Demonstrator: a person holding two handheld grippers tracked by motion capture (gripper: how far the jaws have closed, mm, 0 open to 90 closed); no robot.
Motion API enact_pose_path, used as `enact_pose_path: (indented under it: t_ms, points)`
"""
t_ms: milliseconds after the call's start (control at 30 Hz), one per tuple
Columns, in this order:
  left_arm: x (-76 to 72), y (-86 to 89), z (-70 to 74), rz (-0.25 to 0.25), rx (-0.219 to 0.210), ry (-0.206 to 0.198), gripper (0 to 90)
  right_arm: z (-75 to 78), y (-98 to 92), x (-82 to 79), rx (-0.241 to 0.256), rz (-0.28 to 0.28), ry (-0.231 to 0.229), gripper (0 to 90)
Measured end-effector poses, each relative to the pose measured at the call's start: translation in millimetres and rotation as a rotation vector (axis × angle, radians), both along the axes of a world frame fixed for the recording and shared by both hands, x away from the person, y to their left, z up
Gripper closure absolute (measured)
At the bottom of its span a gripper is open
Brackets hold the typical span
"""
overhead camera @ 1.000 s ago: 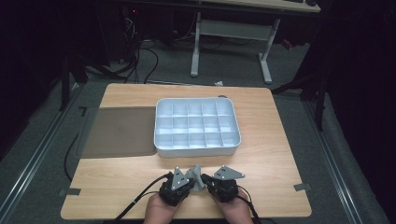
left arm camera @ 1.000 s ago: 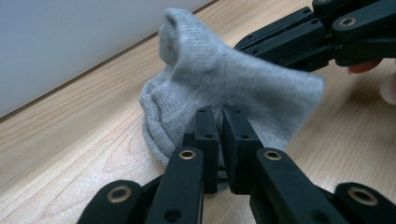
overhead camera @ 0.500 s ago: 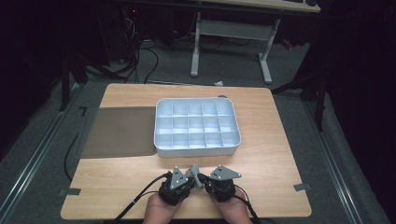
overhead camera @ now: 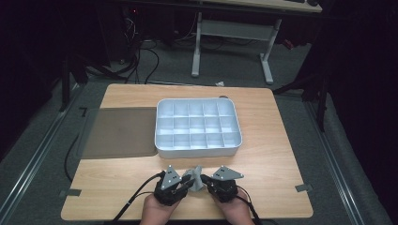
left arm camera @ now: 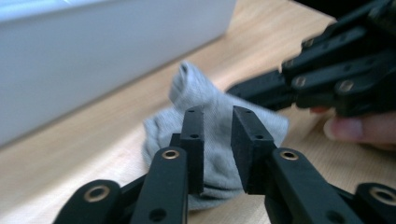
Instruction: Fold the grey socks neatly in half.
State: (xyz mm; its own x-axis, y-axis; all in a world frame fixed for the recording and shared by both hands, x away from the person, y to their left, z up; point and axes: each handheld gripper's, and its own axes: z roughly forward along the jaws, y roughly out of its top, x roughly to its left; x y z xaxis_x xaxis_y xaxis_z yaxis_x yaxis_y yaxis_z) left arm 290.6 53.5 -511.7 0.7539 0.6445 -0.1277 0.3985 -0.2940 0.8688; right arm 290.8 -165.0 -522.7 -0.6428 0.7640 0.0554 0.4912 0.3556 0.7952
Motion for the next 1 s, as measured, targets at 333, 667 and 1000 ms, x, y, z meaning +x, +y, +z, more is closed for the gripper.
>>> enact_pose_path:
  t_ms: [333,667,1000]
  points:
    - [8.2,39.1,-9.3,0.112,0.038,0.076,76.1,-1.4,1.5,-0.6,0.000,0.007,0.007,90.0]
    - [4.7,17.4,-16.8,0.060,0.103,0.109,78.5,-0.7,3.0,-1.3,0.004,0.005,0.006,89.1]
    - [1.9,-0.2,-16.6,0.022,0.111,0.104,79.3,4.7,2.2,-2.7,0.019,-0.017,-0.005,86.4]
